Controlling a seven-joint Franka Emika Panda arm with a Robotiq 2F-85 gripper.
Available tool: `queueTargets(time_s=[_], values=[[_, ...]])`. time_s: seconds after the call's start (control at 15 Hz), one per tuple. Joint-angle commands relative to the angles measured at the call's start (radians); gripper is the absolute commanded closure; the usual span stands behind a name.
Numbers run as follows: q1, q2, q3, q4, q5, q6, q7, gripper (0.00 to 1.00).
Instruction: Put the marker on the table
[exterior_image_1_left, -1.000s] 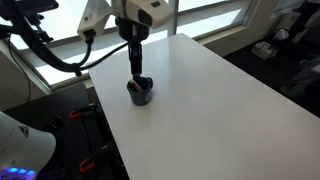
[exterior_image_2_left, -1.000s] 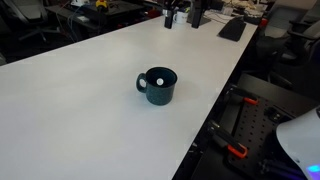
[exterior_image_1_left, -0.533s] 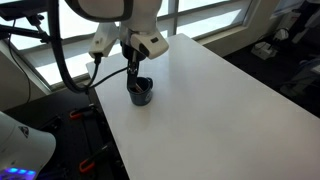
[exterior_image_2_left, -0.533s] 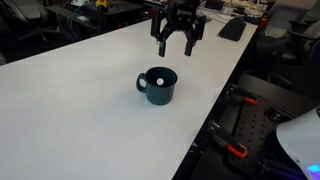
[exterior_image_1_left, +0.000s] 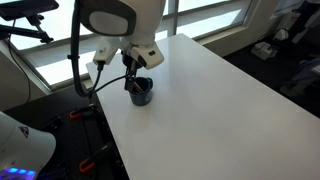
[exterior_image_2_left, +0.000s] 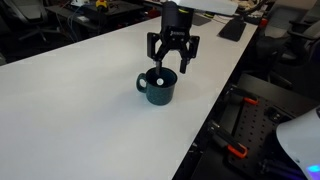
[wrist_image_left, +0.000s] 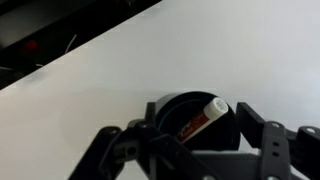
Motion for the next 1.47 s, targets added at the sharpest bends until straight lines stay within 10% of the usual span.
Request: queueTargets(time_s=[0.0,1.4], values=[[0.006,0.017,0.008,0.007,0.031,0.053,-0.014,0.17],[0.017,0.096,0.04,0.018,0.098,0.216,0.011,0.25]])
